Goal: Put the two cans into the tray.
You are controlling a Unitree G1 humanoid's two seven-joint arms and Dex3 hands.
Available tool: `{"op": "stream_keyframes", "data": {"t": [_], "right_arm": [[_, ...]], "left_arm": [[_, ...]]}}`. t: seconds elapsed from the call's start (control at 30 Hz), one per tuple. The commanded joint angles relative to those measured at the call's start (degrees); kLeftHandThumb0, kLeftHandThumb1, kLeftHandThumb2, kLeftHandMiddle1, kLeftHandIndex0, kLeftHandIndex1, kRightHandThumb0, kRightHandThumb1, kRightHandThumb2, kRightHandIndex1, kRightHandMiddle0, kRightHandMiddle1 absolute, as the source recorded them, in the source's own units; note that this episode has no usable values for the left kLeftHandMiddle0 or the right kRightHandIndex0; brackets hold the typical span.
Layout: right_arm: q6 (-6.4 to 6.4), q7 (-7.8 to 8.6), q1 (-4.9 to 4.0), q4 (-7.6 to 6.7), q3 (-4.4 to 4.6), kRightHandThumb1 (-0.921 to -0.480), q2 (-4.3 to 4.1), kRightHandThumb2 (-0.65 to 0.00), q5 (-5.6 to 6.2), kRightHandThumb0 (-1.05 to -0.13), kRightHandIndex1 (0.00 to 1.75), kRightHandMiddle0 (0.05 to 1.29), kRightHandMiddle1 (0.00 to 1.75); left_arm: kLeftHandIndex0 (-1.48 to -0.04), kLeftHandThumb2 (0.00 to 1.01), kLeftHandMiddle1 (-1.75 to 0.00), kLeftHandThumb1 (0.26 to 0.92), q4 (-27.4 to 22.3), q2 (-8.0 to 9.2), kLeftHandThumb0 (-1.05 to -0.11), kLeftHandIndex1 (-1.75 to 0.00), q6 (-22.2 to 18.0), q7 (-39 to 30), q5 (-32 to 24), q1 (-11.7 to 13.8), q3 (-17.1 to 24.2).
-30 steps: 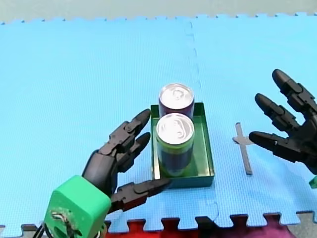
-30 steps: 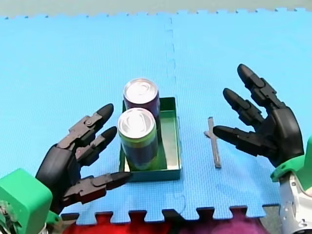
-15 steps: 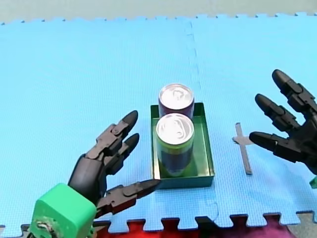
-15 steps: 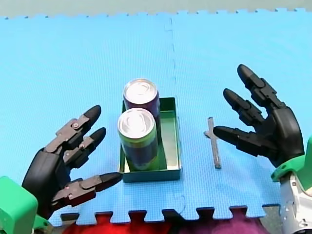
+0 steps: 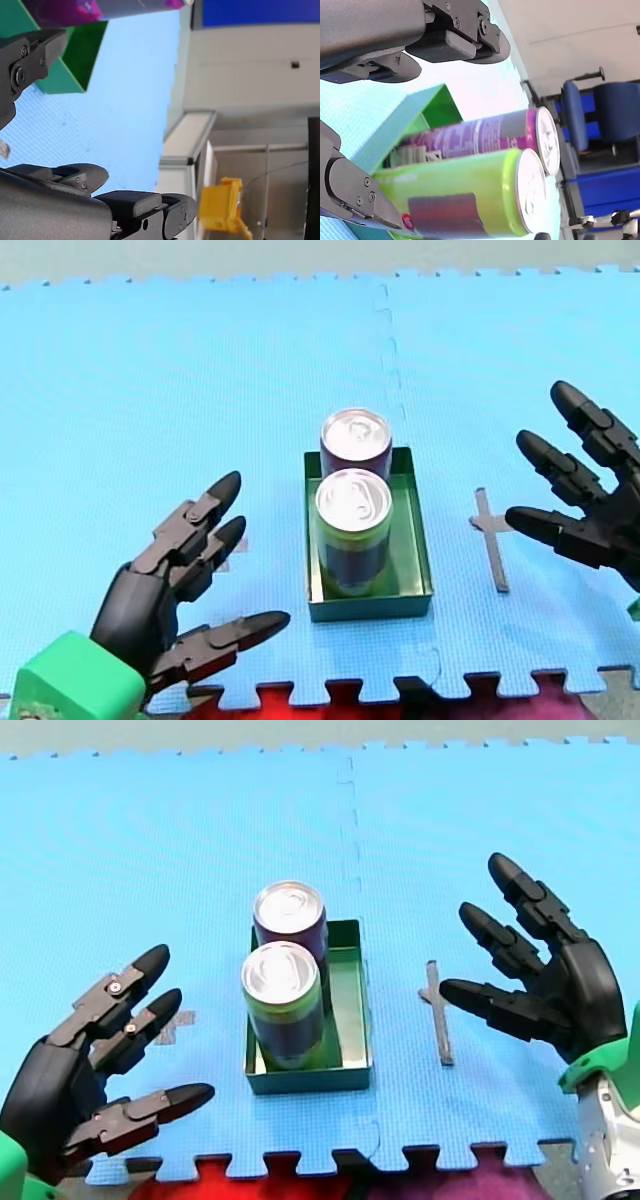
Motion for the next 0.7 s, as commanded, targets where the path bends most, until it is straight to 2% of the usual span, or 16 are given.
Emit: {"op": "stream_keyframes", "data": {"t": [0.0, 0.1, 0.27, 0.33, 0.67], "right_arm": [[0.19, 0.08, 0.01, -0.11, -0.13, -0.694, -0.41, 0.000, 0.08, -0.638, 0.00, 0.32, 0.00], [0.20, 0.17, -0.01, -0.03, -0.16, -0.693, -0.47, 0.000, 0.10, -0.641, 0.00, 0.32, 0.00], [0.25, 0.23, 0.16, -0.26, -0.16, -0.694, -0.45, 0.000, 0.15, -0.653, 0.00, 0.33, 0.00], [0.31, 0.27, 0.22, -0.34, -0.16, -0.694, -0.44, 0.000, 0.18, -0.657, 0.00, 0.33, 0.00], [0.31, 0.63, 0.28, -0.38, -0.23, -0.695, -0.67, 0.000, 0.27, -0.682, 0.00, 0.33, 0.00]], "left_arm": [[-0.36, 0.00, -0.01, 0.645, 0.71, 0.79, -0.998, 0.00, -0.88, -0.36, -0.87, 0.15, 1.39], [-0.36, 0.00, -0.01, 0.647, 2.38, 1.24, -1.004, 0.00, -2.51, -0.56, -1.84, -0.23, 3.14], [-0.38, 0.00, -0.01, 0.657, 9.57, 2.71, -1.017, -0.01, -9.76, -1.41, -2.83, -2.51, 6.54], [-0.39, 0.00, -0.01, 0.660, 10.93, 3.07, -1.023, -0.01, -11.59, -1.97, -3.41, -3.02, 7.35], [-0.44, 0.00, -0.02, 0.668, 12.55, 2.12, -1.031, -0.02, -13.98, -0.81, -4.89, -3.55, 9.67]]}}
